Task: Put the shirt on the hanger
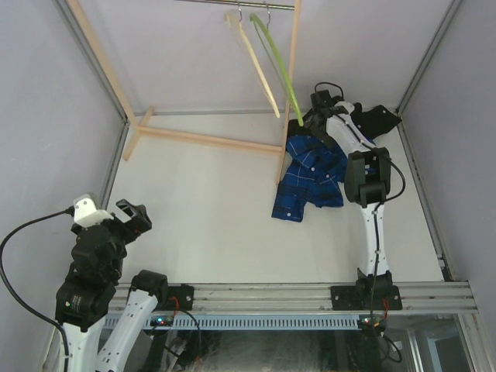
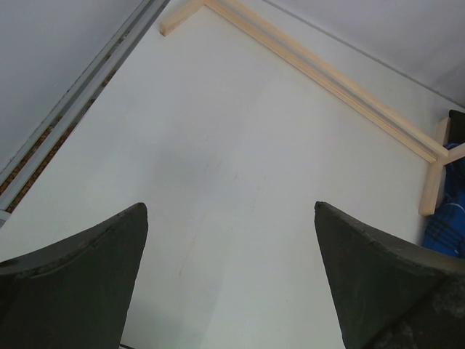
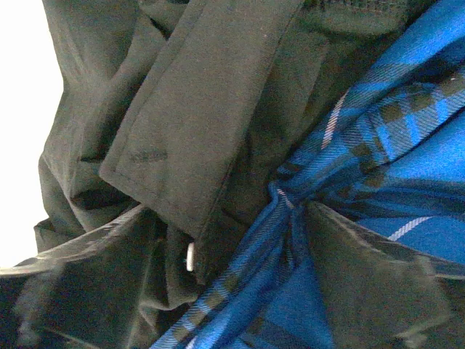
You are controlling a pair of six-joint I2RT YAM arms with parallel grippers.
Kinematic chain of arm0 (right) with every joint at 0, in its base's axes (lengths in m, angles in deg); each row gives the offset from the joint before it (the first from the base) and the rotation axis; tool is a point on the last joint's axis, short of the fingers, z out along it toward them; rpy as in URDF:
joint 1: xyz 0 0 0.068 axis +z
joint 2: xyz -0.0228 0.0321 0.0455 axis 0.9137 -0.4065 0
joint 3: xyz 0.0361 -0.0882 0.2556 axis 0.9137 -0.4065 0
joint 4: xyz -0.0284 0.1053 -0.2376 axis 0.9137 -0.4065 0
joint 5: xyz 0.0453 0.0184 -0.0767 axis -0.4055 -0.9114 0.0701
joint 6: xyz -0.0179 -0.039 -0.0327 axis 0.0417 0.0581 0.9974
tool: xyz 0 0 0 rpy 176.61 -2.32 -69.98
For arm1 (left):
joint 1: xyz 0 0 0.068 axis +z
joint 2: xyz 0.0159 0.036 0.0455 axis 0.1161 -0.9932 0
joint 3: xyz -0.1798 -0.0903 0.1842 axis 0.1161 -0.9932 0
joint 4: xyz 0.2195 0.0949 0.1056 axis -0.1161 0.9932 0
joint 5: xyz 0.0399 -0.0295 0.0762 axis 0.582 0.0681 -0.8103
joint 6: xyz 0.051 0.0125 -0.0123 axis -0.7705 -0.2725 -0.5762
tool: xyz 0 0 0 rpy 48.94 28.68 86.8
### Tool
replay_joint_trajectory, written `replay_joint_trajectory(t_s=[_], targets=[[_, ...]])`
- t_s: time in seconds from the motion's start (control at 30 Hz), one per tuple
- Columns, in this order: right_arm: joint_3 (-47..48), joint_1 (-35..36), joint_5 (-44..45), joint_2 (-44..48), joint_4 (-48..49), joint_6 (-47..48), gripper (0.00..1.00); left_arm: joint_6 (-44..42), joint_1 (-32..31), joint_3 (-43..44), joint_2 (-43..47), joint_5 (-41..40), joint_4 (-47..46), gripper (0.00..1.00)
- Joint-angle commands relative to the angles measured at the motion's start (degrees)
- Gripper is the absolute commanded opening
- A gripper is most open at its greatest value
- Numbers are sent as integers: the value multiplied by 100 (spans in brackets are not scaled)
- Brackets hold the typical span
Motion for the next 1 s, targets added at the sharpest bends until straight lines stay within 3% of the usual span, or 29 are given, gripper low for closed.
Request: replay_joint_trajectory(t_s=[0.0, 0.13, 0.3, 0.47, 0.7, 0.73, 0.97], targets=[[-229, -81, -117, 9, 251, 191, 72, 12, 115, -90, 5, 4, -245, 100], [-1491, -312, -655, 706, 1452, 417, 27, -14, 227, -92, 16, 66, -272, 100], [-2894, -751, -1532, 1940, 2647, 743, 0, -24, 279, -103, 35, 83, -284, 100], [-4128, -1172, -1596, 3379, 3048, 977, 0, -27, 283, -107, 48, 92, -285, 100], [-5291, -1352, -963, 5381, 2574, 1752, 0, -57, 327, -101, -15, 159, -309, 100], [-5723, -1353, -1035, 6080, 2504, 2027, 0, -94, 350, -99, -69, 224, -324, 100], [-6886, -1068, -1881, 8723, 2211, 3034, 0, -225, 359, 65, -295, 461, -289, 100]])
